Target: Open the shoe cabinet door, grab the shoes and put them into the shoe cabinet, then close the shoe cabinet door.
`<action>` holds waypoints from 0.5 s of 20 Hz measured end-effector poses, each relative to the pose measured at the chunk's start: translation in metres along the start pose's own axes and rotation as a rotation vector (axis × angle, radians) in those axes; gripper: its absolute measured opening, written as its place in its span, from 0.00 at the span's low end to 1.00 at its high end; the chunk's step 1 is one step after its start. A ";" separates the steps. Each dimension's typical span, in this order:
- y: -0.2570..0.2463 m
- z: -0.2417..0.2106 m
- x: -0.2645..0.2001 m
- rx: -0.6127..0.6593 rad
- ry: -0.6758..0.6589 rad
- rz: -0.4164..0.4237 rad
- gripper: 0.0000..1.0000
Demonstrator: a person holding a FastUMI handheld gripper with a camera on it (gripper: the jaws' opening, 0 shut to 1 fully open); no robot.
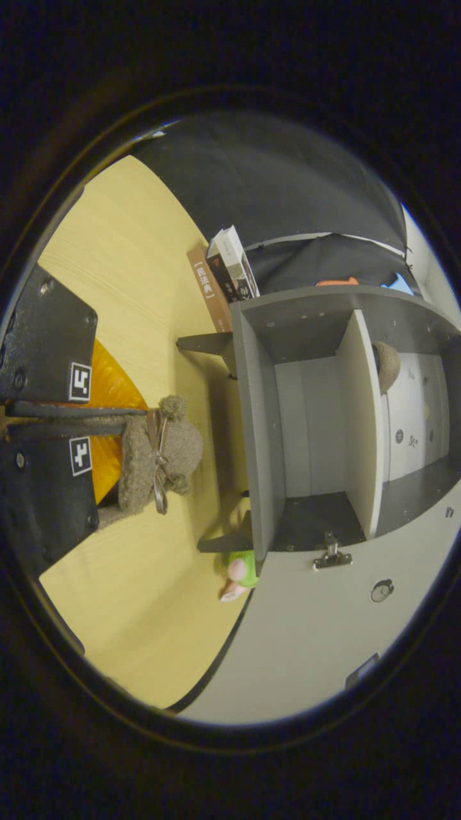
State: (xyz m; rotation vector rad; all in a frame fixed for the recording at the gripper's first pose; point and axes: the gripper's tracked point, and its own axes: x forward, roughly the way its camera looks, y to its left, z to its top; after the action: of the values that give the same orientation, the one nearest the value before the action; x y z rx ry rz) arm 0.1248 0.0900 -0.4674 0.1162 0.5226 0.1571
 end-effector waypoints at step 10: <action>0.003 0.085 -0.088 0.036 -0.124 0.059 0.07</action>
State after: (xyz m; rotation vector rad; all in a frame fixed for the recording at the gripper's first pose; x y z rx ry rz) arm 0.0922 0.0715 -0.3510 0.1752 0.3990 0.1972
